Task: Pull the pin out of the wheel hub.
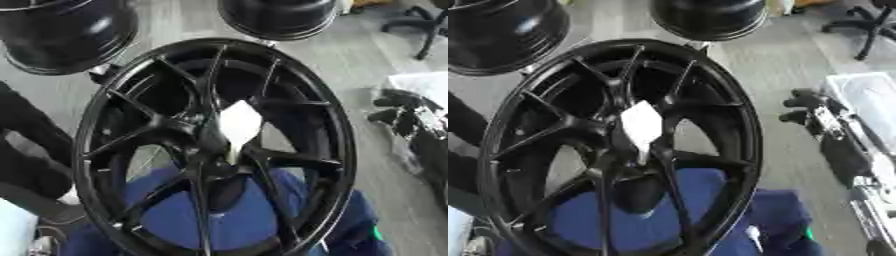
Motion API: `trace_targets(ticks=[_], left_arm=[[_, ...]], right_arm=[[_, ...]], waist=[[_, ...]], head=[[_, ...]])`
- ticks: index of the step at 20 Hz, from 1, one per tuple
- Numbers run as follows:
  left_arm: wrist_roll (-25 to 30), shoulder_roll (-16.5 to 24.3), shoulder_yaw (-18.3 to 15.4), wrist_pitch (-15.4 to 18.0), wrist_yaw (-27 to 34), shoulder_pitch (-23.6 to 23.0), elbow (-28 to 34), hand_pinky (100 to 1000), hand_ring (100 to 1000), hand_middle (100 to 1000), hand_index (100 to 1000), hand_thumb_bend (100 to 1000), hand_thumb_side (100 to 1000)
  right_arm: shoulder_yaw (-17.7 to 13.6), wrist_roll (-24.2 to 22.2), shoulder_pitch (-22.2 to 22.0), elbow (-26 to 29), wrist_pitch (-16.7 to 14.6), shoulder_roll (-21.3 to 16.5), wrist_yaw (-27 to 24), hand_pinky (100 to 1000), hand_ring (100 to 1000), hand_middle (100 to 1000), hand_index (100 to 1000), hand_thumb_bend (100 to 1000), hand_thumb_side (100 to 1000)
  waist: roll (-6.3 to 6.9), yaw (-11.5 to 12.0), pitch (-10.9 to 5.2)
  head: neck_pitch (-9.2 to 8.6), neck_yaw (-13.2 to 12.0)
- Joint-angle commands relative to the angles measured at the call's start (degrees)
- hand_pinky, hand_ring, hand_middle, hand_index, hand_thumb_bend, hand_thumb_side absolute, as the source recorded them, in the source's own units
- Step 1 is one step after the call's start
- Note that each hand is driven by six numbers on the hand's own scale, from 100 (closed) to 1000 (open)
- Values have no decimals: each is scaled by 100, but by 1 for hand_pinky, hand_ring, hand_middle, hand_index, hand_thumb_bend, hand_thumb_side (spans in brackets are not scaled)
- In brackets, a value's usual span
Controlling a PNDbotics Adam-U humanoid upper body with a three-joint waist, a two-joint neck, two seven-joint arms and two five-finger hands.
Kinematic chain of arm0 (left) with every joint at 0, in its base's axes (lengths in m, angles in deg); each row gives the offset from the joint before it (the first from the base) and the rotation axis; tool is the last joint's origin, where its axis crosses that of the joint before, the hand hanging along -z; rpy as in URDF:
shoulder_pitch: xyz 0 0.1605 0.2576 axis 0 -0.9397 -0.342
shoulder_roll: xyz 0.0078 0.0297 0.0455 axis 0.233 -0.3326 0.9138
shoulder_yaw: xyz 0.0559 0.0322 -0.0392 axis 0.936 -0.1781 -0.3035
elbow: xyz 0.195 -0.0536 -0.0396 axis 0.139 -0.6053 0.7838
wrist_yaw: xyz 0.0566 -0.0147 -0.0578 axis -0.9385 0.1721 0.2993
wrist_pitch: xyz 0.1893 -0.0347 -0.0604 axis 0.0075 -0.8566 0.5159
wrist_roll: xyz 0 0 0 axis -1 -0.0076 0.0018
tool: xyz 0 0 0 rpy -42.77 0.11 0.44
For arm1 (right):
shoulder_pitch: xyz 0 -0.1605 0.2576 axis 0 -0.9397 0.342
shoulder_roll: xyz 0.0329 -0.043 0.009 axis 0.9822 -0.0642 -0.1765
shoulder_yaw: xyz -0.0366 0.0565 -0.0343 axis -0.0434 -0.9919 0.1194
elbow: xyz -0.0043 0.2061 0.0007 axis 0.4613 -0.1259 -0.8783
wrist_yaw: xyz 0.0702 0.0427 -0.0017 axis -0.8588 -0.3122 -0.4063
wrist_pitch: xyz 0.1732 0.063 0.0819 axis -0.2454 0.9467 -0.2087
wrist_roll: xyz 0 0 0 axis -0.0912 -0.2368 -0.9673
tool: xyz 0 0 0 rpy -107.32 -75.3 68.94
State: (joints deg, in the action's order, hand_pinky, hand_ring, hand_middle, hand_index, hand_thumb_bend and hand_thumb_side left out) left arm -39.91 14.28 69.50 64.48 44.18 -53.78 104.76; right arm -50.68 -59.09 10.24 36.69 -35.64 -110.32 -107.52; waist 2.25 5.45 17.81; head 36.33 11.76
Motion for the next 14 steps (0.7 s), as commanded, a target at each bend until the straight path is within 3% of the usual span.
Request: trace_targets(ticks=[1, 14], left_arm=[[6, 73, -28, 8, -5, 70, 104, 612, 726, 656, 716, 143, 737], [-9, 87, -43, 12, -7, 86, 96, 612, 728, 657, 716, 144, 737]], right_arm=[[-33, 8, 2, 73, -10, -143, 14, 889, 679, 708, 811, 100, 694], [-73, 27, 111, 164, -56, -287, -205, 895, 716, 744, 833, 100, 656]], waist=[[-16, 4, -134], [-52, 60, -135]], head=[[-43, 0], [-52, -2]])
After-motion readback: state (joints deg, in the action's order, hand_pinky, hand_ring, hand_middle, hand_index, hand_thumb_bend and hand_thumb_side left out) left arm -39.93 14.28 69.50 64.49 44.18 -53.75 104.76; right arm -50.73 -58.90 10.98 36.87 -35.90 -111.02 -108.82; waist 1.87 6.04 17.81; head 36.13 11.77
